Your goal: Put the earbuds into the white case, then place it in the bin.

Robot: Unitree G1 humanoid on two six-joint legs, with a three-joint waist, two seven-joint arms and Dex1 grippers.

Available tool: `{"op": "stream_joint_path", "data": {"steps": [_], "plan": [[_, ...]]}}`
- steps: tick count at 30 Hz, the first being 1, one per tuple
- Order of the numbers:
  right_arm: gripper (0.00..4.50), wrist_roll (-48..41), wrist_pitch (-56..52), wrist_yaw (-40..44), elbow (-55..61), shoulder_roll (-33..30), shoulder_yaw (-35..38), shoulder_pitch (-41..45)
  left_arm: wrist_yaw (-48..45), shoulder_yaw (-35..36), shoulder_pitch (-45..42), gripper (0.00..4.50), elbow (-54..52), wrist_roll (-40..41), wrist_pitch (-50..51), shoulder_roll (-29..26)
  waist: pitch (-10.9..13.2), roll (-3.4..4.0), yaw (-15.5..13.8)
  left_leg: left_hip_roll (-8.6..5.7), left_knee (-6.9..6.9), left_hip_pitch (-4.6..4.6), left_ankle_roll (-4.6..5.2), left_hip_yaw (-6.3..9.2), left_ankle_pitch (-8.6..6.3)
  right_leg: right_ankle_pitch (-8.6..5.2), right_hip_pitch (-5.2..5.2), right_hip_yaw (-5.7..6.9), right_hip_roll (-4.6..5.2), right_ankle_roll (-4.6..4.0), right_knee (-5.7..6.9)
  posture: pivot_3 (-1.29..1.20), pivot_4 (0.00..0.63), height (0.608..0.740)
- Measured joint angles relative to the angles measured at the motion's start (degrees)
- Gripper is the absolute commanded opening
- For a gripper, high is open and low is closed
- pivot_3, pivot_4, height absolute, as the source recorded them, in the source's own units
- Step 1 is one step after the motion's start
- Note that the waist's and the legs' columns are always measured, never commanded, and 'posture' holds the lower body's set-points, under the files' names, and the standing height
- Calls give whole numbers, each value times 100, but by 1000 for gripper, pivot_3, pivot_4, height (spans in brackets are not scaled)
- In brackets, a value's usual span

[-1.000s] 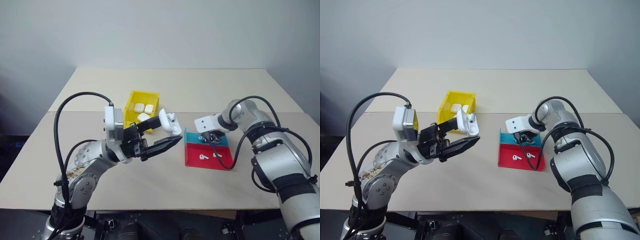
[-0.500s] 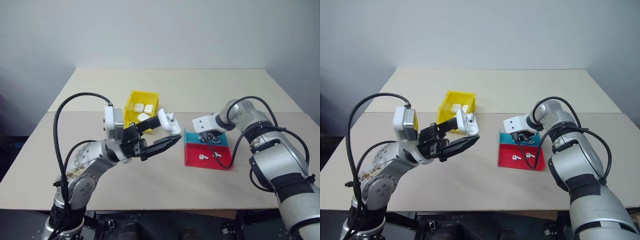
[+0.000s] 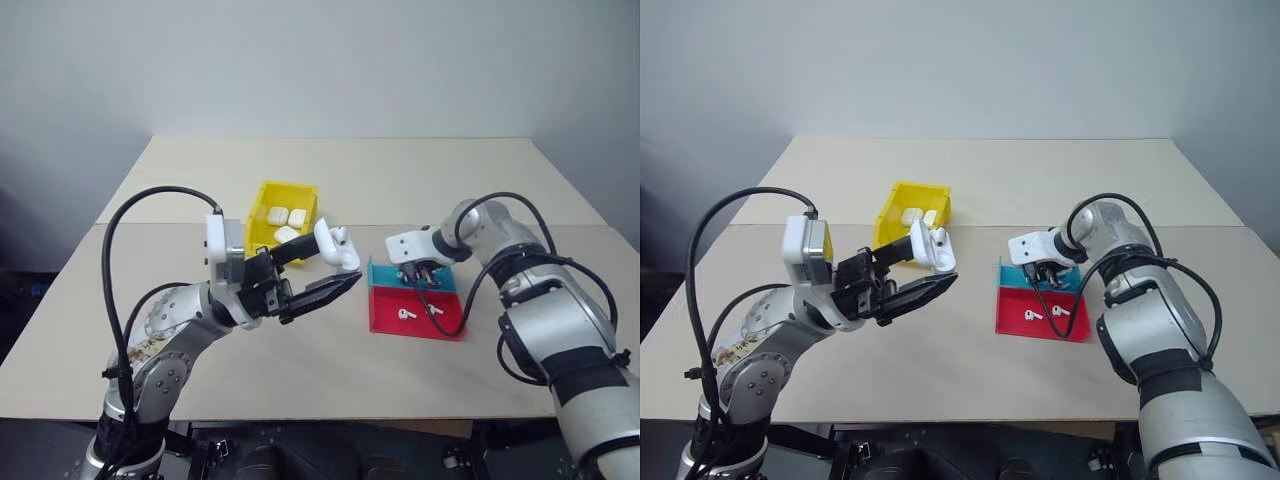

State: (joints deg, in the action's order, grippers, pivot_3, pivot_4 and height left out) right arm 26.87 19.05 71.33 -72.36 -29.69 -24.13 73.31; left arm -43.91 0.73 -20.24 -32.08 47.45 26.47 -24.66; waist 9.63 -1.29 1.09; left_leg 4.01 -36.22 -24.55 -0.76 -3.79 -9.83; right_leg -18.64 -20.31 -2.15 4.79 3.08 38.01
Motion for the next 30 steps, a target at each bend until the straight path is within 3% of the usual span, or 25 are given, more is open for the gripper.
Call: {"op": "stream_joint_path", "data": {"steps": [4, 7, 9, 12, 16, 22, 30], "plan": [[621, -892, -903, 579, 643, -229, 793, -80, -1, -56, -10, 2814, 6, 48, 10, 54, 7, 8, -11, 0, 4, -7, 0, 0, 0, 0, -5, 0, 1, 0, -3, 0, 150, 740], [621, -2408, -2755, 1206, 2594, -636, 1981, -783, -5, -134, -87, 2814, 57, 108, 17, 171, 7, 8, -92, 0, 9, -18, 3, 12, -2, 0, 0, 14, 2, 0, -16, 0, 150, 740], [621, -3904, -4563, 1383, 4580, -922, 3029, -1764, -77, -237, -215, 2814, 160, 106, 20, 219, 7, 8, -200, 0, 15, -25, 6, 19, -4, 0, 9, 24, 2, 0, -39, 0, 150, 740], [621, -5386, -6400, 1029, 6365, -1001, 4088, -2862, -195, -282, -346, 2814, 350, 103, 13, 245, 7, 8, -196, -5, 10, -33, 13, 16, -8, 0, 7, 21, 6, 0, -48, 0, 150, 740], [621, -7249, -8027, -165, 8194, -578, 5146, -3519, -360, -360, -651, 2814, 673, 109, 14, 351, 7, 9, -75, -4, 19, -22, 13, 13, -8, 0, -2, 2, -2, 0, -33, 0, 150, 740], [621, -9564, -8694, -2160, 9647, -77, 5534, -3540, -564, -537, -945, 2814, 963, 95, 20, 498, 7, 9, -36, -4, 19, -19, 11, 15, -6, 0, 1, 1, -5, 1, -33, 0, 150, 740], [621, -11389, -8330, -3701, 10236, -405, 5193, -3879, -282, -721, -1253, 2814, 1154, -42, 226, 888, 7, 8, -84, -5, 14, -39, 17, 18, -10, -1, -6, 5, -4, 2, -42, 0, 150, 740]]}}
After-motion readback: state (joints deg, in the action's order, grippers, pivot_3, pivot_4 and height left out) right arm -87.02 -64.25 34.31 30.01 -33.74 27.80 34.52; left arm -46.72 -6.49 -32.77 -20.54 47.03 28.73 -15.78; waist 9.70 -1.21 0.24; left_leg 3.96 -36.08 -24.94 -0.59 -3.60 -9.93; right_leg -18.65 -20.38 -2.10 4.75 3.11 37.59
